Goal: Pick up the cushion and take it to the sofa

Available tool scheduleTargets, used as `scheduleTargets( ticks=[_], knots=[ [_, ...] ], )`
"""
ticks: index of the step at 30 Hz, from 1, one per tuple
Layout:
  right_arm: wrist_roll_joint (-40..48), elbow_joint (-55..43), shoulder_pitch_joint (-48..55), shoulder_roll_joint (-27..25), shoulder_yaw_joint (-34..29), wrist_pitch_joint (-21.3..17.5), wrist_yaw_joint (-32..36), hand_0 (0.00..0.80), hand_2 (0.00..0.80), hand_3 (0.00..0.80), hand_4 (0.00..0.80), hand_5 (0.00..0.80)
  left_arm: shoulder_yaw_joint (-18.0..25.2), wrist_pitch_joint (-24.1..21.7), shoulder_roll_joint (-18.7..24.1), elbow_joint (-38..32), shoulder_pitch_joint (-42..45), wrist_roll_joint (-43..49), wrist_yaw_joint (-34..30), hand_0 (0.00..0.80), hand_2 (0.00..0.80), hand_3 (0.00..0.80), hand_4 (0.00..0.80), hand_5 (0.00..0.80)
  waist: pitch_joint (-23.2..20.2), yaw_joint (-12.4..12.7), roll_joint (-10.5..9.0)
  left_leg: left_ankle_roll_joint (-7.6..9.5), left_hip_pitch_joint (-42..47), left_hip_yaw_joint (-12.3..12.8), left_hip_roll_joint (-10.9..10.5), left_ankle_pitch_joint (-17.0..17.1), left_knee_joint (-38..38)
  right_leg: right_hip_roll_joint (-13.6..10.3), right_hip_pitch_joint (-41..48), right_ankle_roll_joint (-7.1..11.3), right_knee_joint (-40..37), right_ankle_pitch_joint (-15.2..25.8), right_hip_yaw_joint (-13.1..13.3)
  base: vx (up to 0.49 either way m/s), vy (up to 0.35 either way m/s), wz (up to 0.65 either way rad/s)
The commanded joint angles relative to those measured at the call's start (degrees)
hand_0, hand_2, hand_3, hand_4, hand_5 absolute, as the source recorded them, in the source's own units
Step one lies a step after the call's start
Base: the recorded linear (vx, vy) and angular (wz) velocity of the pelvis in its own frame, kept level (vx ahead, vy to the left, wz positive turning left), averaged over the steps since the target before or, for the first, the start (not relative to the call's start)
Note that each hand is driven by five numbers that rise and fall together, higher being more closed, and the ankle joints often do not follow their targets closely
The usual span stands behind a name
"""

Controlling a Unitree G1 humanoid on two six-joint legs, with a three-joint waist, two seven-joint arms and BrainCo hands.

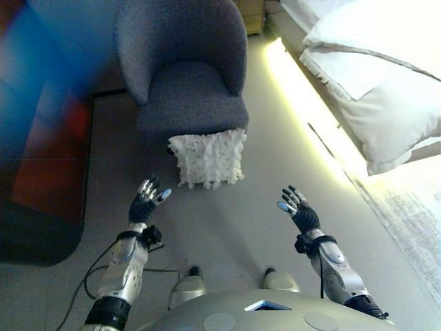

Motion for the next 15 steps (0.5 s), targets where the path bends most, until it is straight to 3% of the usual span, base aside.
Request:
scheduleTargets(
  ticks=[1,4,6,9,12,15],
  knots=[
    [1.43,-2.68,0.62,3.19,-0.47,-3.74,-1.21,0.000,0.000,0.000,0.000,0.000,1.45,-1.42,4.38,-3.60,1.41,-3.23,-0.40,0.000,0.000,0.000,0.000,0.000,-0.76,-1.74,-1.28,6.37,1.88,-1.17,-4.81,-5.02,0.08,0.25,-7.93,-0.76,11.27,13.86,5.18,0.143,0.068,0.52],
    [1.29,-2.56,2.20,3.05,-1.38,-3.37,-1.28,0.000,0.000,0.000,0.000,0.000,1.44,-0.30,4.78,-4.66,2.24,-3.61,-0.39,0.000,0.000,0.000,0.000,0.000,-1.48,-2.39,-2.11,5.96,3.21,-2.63,-5.60,-5.98,-0.18,1.47,-7.93,-0.06,2.07,14.77,5.06,0.219,-0.039,0.31],
    [1.74,-2.52,2.91,2.87,-1.91,-3.23,-1.59,0.000,0.000,0.000,0.000,0.000,0.43,0.35,4.79,-5.81,2.90,-4.01,0.94,0.000,0.000,0.000,0.000,0.000,-1.67,-3.19,-3.86,5.96,3.87,-4.39,-6.97,-8.67,1.63,2.52,-7.00,1.37,-12.85,14.49,5.20,0.298,-0.162,0.19],
    [3.61,-1.55,2.49,1.99,-2.07,-3.58,-1.64,0.000,0.000,0.000,0.000,0.000,-0.66,0.17,5.28,-5.98,3.51,-3.62,0.50,0.000,0.000,0.000,0.000,0.000,-2.01,-3.82,-4.92,5.92,4.68,-6.29,-7.97,-10.27,2.34,4.77,-7.77,2.67,-25.25,13.89,5.19,0.322,-0.107,0.15],
    [5.44,-0.62,2.90,1.82,-3.23,-2.85,-1.14,0.000,0.000,0.000,0.000,0.000,-0.59,0.80,5.71,-5.90,4.26,-2.95,-1.25,0.000,0.000,0.000,0.000,0.000,-2.14,-4.34,-5.15,6.22,7.19,-6.74,-8.22,-11.80,2.90,5.99,-9.80,2.63,-28.95,14.66,3.18,0.379,-0.066,0.38],
    [4.82,0.23,4.04,2.17,-3.78,-2.84,-0.51,0.000,0.000,0.000,0.000,0.000,-0.11,1.78,5.09,-6.37,5.50,-2.69,-2.29,0.000,0.000,0.000,0.000,0.000,-2.42,-4.53,-5.42,6.50,9.69,-6.60,-8.35,-14.40,3.77,5.45,-10.75,2.43,-28.38,15.80,0.50,0.456,-0.080,0.31]
  ],
)
